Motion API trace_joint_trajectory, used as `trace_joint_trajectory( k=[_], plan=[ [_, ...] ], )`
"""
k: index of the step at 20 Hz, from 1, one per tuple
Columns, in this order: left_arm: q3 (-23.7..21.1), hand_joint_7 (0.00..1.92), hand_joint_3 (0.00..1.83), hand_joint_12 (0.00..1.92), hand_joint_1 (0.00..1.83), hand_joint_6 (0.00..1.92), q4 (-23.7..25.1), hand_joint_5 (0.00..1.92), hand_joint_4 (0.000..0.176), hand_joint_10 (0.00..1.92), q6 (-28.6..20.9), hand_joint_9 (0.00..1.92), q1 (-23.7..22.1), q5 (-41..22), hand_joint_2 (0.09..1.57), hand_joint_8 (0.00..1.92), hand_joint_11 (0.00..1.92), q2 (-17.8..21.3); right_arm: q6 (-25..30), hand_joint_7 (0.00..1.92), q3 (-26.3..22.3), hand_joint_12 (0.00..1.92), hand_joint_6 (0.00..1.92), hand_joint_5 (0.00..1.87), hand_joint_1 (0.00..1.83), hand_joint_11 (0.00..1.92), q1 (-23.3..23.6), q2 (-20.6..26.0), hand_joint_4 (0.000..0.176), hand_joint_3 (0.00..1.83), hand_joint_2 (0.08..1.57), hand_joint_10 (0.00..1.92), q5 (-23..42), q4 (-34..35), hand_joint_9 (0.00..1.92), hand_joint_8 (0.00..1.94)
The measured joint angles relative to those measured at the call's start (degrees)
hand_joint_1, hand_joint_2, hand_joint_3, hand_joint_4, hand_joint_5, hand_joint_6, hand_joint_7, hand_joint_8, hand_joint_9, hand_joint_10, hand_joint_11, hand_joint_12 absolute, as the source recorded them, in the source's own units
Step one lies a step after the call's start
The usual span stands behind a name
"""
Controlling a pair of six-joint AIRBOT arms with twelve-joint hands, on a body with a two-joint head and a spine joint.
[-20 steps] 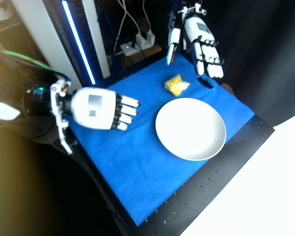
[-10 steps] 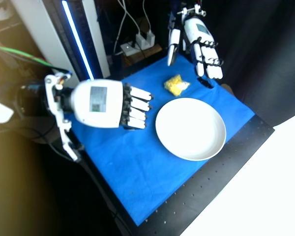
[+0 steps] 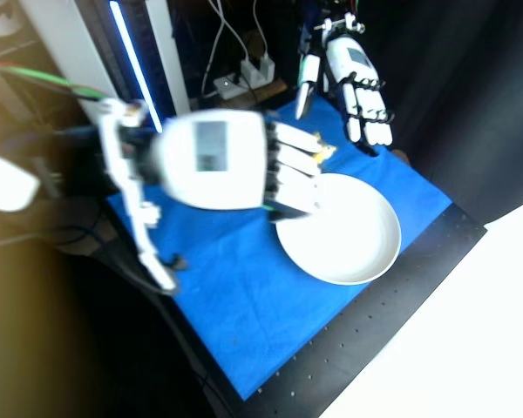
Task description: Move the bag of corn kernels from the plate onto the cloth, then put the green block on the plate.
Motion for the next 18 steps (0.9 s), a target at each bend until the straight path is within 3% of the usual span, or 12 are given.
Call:
trace_joint_trajectory(
  k=[2, 6, 8, 9, 10, 11, 12, 13, 15, 16, 17, 18],
  plan=[
    [0.31, 0.0, 0.01, 0.0, 0.39, 0.01, 0.04, 0.02, 0.117, 0.0, -0.63, 0.0, 0.0, 0.33, 1.22, 0.0, 0.0, -0.11, 5.75, 0.83, 5.88, 1.76, 1.37, 0.57, 1.2, 0.84, 0.0, -4.94, 0.0, 0.0, 1.28, 1.42, -1.81, -2.91, 0.91, 1.48],
    [0.44, 0.0, 0.0, 0.0, 0.41, 0.0, -0.04, 0.02, 0.134, 0.0, -0.83, 0.0, 0.0, -0.55, 1.22, 0.0, 0.0, -0.39, 13.66, 0.78, 15.43, 1.81, 1.36, 0.57, 1.19, 0.8, 0.0, -12.7, 0.0, 0.0, 1.29, 1.49, -4.07, -4.79, 0.83, 1.58],
    [0.66, 0.0, 0.01, 0.0, 0.42, 0.01, 0.11, 0.03, 0.143, 0.0, -1.03, 0.0, 0.0, -0.57, 1.23, 0.0, 0.0, -0.46, 13.97, 0.78, 16.96, 1.7, 1.41, 0.57, 1.18, 0.77, 0.0, -15.17, 0.0, 0.0, 1.29, 1.38, -5.49, -4.98, 0.81, 1.54],
    [0.9, 0.0, 0.0, 0.0, 0.42, 0.02, 0.09, 0.07, 0.143, 0.0, -1.09, 0.0, 0.0, -0.66, 1.23, 0.0, 0.0, -0.46, 14.1, 0.7, 17.66, 1.67, 1.36, 0.58, 1.29, 0.66, 0.07, -16.65, 0.0, 0.0, 1.28, 1.59, -6.67, -5.33, 0.76, 1.48],
    [0.9, 0.0, 0.0, 0.0, 0.44, 0.03, 0.0, 0.11, 0.132, 0.0, -1.07, 0.0, 0.0, -0.7, 1.23, 0.0, 0.0, -0.46, 14.12, 0.71, 18.01, 1.67, 1.33, 0.6, 1.32, 0.63, 0.07, -17.66, 0.0, 0.0, 1.27, 1.62, -7.93, -5.57, 0.75, 1.44],
    [0.9, 0.0, 0.01, 0.0, 0.43, 0.03, -0.02, 0.12, 0.142, 0.0, -1.09, 0.0, 0.0, -0.7, 1.24, 0.0, 0.0, -0.46, 14.14, 0.7, 18.43, 1.62, 1.48, 0.57, 1.16, 0.54, 0.07, -18.56, 0.0, 0.0, 1.31, 1.28, -9.01, -5.88, 0.63, 1.52],
    [0.9, 0.0, 0.01, 0.0, 0.46, 0.04, -0.02, 0.16, 0.136, 0.0, -1.09, 0.0, 0.0, -0.66, 1.26, 0.0, 0.0, -0.46, 14.16, 0.67, 18.84, 1.63, 1.4, 0.56, 1.28, 0.58, 0.09, -19.37, 0.0, 0.0, 1.29, 1.59, -10.49, -6.03, 0.71, 1.49],
    [0.9, 0.0, 0.0, 0.0, 0.46, 0.03, -0.02, 0.19, 0.136, 0.0, -1.09, 0.0, 0.0, -0.66, 1.28, 0.0, 0.0, -0.46, 14.21, 0.69, 19.02, 1.69, 1.47, 0.56, 1.15, 0.58, 0.11, -19.71, 0.0, 0.01, 1.31, 1.4, -11.45, -6.67, 0.63, 1.57],
    [0.9, 0.01, 0.01, 0.0, 0.48, 0.04, -0.22, 0.26, 0.123, 0.0, -1.11, 0.0, 0.0, -0.52, 1.3, 0.0, 0.0, -0.46, 14.19, 0.72, 19.47, 1.78, 1.4, 0.54, 1.17, 0.68, 0.24, -20.13, 0.0, 0.0, 1.32, 1.42, -13.99, -8.02, 0.71, 1.64],
    [0.9, 0.02, 0.01, 0.0, 0.48, 0.04, -0.28, 0.29, 0.123, 0.0, -1.14, 0.0, 0.0, -0.42, 1.31, 0.0, 0.0, -0.46, 14.23, 0.68, 20.0, 1.74, 1.38, 0.52, 1.3, 0.61, 0.24, -20.59, 0.0, 0.0, 1.29, 1.63, -15.21, -8.87, 0.73, 1.53],
    [0.9, 0.01, 0.0, 0.0, 0.46, 0.03, -0.24, 0.29, 0.143, 0.0, -1.18, 0.0, 0.0, -0.33, 1.31, 0.0, 0.0, -0.46, 14.29, 0.64, 20.06, 1.75, 1.42, 0.49, 1.31, 0.53, 0.24, -20.94, 0.0, 0.0, 1.31, 1.71, -16.22, -9.2, 0.69, 1.55],
    [0.9, 0.01, 0.0, 0.0, 0.48, 0.03, -0.2, 0.3, 0.128, 0.0, -1.18, 0.0, 0.0, -0.26, 1.31, 0.0, 0.0, -0.46, 14.32, 0.69, 20.06, 1.73, 1.57, 0.46, 1.16, 0.49, 0.37, -21.24, 0.0, 0.0, 1.34, 1.37, -16.98, -10.03, 0.59, 1.57]
  ],
)
